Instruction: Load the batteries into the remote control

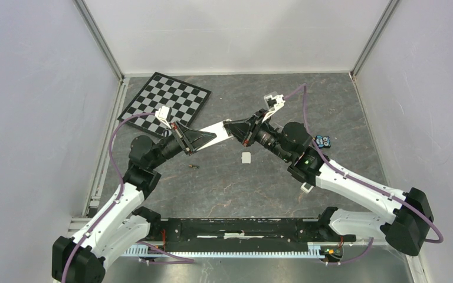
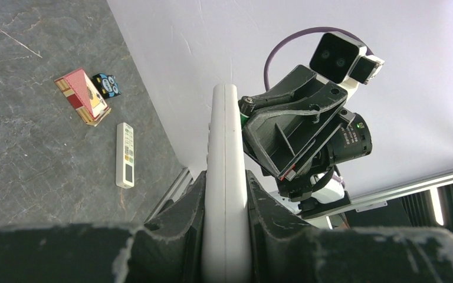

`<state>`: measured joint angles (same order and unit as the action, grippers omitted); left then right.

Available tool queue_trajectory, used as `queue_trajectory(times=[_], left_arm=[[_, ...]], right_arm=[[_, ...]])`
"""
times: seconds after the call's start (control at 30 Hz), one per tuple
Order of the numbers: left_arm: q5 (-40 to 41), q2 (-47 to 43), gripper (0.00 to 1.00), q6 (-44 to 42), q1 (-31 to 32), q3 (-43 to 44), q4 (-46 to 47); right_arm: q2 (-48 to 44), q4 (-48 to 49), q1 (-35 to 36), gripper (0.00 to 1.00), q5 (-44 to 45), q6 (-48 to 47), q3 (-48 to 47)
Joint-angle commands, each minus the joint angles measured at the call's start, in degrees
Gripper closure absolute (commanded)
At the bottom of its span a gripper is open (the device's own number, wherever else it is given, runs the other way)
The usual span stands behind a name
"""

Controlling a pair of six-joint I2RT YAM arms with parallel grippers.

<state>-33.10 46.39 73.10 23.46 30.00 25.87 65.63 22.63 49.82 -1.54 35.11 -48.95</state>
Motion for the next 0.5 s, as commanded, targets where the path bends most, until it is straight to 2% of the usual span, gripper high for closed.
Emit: queue_trajectory(times=[0.0, 0.2, 0.47], left_arm=[[-1.1, -1.7, 0.98, 1.5, 0.1, 1.7, 5.8], [-0.3, -2.5, 0.98, 1.8, 0.1, 1.2, 6.2], [-0.1, -2.5, 0.98, 1.6, 0.1, 1.1, 5.8]], right_arm=[[-0.1, -1.3, 0.0, 0.81, -0.2, 1.0, 1.0], [-0.5, -1.3, 0.0, 0.75, -0.7, 1.8, 2.3], [-0.8, -2.3, 0.0, 0.75, 1.0, 1.2, 2.1]])
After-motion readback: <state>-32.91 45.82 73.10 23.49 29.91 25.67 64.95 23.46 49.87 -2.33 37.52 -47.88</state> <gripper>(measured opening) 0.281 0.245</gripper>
